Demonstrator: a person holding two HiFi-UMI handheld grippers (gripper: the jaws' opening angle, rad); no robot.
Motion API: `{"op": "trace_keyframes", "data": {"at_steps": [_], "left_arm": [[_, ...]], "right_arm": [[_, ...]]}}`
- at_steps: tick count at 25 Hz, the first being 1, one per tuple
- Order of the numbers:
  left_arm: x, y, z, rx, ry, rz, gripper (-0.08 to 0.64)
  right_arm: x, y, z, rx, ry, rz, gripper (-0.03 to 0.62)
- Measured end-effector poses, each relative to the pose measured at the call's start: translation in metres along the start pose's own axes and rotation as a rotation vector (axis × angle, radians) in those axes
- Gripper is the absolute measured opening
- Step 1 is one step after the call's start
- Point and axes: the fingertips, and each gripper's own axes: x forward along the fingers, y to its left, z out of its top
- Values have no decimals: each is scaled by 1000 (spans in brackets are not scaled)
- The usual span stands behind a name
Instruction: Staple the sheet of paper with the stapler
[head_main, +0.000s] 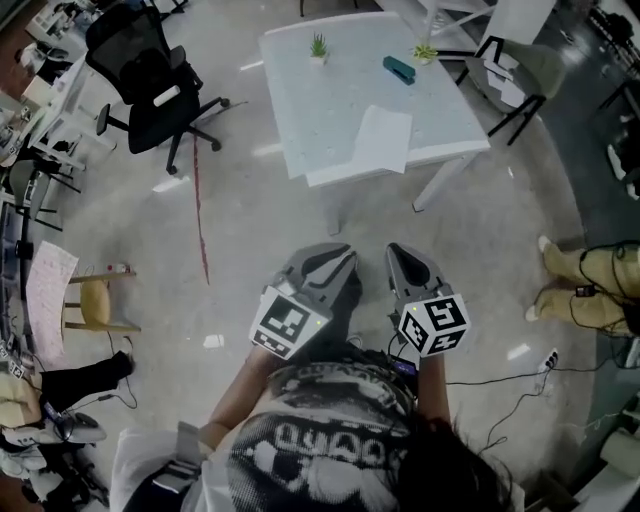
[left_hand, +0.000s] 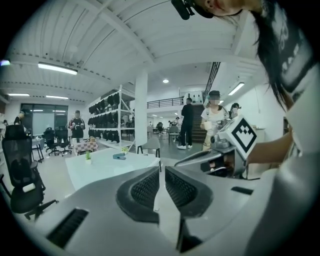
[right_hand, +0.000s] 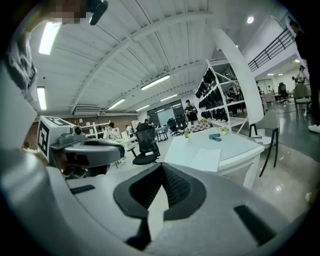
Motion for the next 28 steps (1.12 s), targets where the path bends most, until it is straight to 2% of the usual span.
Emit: {"op": "trace_keyframes", "data": {"at_steps": [6, 11, 19, 24, 28], "left_arm": [[63, 89, 33, 13, -26, 13, 34], [107, 145, 44, -6, -40, 15, 34], [160, 190, 46, -20, -23, -51, 34], [178, 198, 48, -23, -30, -77, 34], [184, 201, 38, -26, -4, -82, 34]], "right_arm": [[60, -49, 43, 4, 19, -37, -8], [99, -87, 62, 9, 47, -79, -8], [144, -122, 78, 28, 71, -131, -8], [150, -136, 67, 39, 117, -141, -6], [158, -143, 61, 53, 134, -133, -6]]}}
